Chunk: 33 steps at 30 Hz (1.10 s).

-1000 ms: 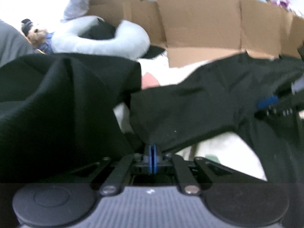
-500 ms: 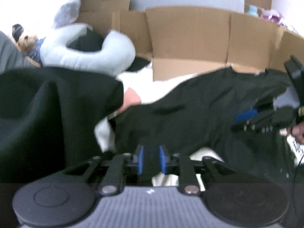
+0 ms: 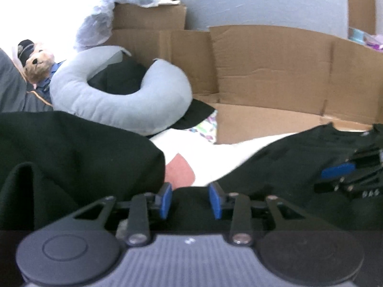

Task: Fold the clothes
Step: 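Bring the right gripper toward the left gripper over the black fabric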

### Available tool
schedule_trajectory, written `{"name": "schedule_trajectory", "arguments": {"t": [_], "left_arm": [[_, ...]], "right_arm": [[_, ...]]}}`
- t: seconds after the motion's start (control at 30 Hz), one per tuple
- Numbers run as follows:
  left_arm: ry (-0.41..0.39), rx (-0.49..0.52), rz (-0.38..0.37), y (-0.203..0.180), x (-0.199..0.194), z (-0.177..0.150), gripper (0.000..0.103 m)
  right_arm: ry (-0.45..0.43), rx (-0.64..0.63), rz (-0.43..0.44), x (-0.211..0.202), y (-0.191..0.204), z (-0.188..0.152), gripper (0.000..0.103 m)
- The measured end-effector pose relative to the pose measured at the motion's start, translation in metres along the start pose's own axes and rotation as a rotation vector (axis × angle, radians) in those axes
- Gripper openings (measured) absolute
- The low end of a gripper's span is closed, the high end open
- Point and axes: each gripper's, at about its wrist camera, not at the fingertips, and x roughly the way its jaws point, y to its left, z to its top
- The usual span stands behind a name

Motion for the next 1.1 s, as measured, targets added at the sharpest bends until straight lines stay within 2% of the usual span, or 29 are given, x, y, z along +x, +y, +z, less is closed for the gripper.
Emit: {"name": "schedule_trajectory", "arguments": {"t": [0.27, 0.4, 0.47, 0.57, 0.73, 0.8, 0.97, 1.1], "left_arm": [[0.043, -0.045, 0.085, 0.002, 0.037, -0.022, 0.037], [0.102, -0.079, 0.110, 0.004, 0.050, -0.038, 0.037], [0.125, -0.098, 0.115, 0.004, 0.053, -0.046, 0.037], [0.130, -0.087, 0.129, 0.002, 0.053, -0.052, 0.037], [0.115, -0.134, 0.124, 0.005, 0.043, -0.050, 0.037], [0.103, -0.151, 0.129, 0.005, 0.035, -0.050, 0.037], [0.079, -0.180, 0.134, 0.008, 0.016, -0.057, 0.037], [0.078, -0.195, 0.115, 0.004, 0.003, -0.061, 0.037]], "right_arm": [[-0.036, -0.033, 0.038, 0.038, -0.009, 0.033, 0.037], [-0.012, -0.114, 0.090, 0.066, 0.001, 0.049, 0.038], [-0.002, -0.139, 0.102, 0.079, 0.004, 0.057, 0.044], [0.032, -0.176, 0.126, 0.097, 0.007, 0.067, 0.044], [0.094, -0.291, 0.152, 0.118, 0.015, 0.077, 0.045], [0.095, -0.305, 0.177, 0.120, 0.018, 0.085, 0.045], [0.085, -0.297, 0.310, 0.118, 0.036, 0.104, 0.045], [0.111, -0.359, 0.408, 0.123, 0.071, 0.106, 0.045]]}}
